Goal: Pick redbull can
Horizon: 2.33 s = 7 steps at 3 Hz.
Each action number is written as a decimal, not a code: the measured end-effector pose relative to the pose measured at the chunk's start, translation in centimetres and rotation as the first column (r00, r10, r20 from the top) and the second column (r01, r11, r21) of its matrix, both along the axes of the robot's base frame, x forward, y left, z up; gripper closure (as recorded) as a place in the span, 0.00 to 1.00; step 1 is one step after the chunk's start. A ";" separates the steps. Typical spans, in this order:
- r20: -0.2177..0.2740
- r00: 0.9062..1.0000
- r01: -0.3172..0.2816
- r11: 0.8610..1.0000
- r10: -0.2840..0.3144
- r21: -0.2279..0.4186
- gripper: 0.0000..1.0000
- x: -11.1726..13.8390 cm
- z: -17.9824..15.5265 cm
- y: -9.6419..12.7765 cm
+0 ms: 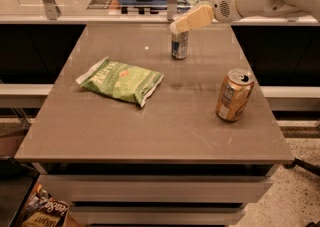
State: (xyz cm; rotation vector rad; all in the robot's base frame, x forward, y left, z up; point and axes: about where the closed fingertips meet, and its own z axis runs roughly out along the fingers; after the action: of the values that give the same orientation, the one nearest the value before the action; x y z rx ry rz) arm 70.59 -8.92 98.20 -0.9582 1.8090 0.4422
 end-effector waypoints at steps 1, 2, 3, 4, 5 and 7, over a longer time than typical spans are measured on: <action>-0.015 1.000 -0.007 0.998 0.008 0.059 0.00 1.7 -1.9 0.4; -0.011 1.000 -0.010 0.993 0.012 0.114 0.00 2.9 -3.4 0.6; -0.006 1.000 -0.012 0.987 0.013 0.162 0.00 3.8 -4.8 0.6; 0.009 1.000 -0.016 0.979 0.015 0.204 0.00 4.5 -5.8 0.8; 0.023 1.000 -0.014 0.973 0.009 0.232 0.00 5.0 -6.4 1.0; 0.044 0.999 -0.002 0.954 -0.011 0.299 0.00 6.3 -7.6 1.6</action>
Offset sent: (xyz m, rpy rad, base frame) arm 0.0445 0.0005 -0.0482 0.1816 -0.0007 0.0050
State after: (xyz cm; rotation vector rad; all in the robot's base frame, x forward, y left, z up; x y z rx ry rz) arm 76.90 -7.35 90.65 -0.7468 1.6452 0.6655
